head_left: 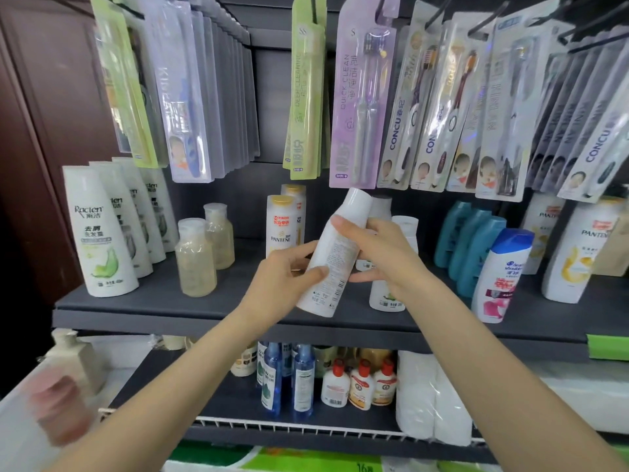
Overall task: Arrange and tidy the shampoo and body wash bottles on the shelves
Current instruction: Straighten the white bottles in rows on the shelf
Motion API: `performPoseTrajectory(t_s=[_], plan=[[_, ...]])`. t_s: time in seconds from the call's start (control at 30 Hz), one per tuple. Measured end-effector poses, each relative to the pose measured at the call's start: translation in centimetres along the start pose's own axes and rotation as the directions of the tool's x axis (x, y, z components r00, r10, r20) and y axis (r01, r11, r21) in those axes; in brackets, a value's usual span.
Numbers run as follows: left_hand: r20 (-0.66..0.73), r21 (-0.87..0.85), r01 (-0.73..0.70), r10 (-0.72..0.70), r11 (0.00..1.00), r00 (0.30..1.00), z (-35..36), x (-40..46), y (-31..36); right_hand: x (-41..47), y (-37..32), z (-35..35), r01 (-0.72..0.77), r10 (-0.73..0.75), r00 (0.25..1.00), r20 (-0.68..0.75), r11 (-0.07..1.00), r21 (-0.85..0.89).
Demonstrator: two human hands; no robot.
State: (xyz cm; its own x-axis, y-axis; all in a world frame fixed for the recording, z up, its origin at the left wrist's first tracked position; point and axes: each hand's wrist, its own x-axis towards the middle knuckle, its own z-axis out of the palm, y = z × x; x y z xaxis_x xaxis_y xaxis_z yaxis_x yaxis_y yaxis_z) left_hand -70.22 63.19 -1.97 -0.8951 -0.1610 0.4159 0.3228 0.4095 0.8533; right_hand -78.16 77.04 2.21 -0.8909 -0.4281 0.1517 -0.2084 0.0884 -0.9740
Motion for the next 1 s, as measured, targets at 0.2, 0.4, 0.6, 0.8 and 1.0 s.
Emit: performPoseTrajectory(t_s=[0.2,0.4,0.6,0.8,1.0], plan=[[-0.086,0.316,-0.16,0.197,0.935,0.977,1.2,-0.1,1.0,0.3,-0.2,0.2,0.02,-0.009,0.995,-0.095,0.993,0.115],[0.01,0.178,-0.084,0.084,0.98,0.996,1.3,1.4,1.4,0.4,0.2,-1.1,0.099,-0.088,0.991,-0.102,0.99,0.102],[0.023,-0.094,0.06,-0.058,0.994,0.998,1.3,3.8,0.9,0.2,1.4,-2.5,0.136,-0.137,0.991,-0.003,0.977,0.161],[-0.08,0.088,-0.026,0.033,0.996,0.996,2.4,5.2,-0.4,0.9,0.8,-4.8,0.34,-0.382,0.921,-0.078,0.886,-0.316],[-0.187,0.192,0.026,0.011,0.981,0.982,3.8,7.0,-2.2,2.9,0.8,-7.9,0.289,-0.46,0.877,-0.141,0.738,-0.61]])
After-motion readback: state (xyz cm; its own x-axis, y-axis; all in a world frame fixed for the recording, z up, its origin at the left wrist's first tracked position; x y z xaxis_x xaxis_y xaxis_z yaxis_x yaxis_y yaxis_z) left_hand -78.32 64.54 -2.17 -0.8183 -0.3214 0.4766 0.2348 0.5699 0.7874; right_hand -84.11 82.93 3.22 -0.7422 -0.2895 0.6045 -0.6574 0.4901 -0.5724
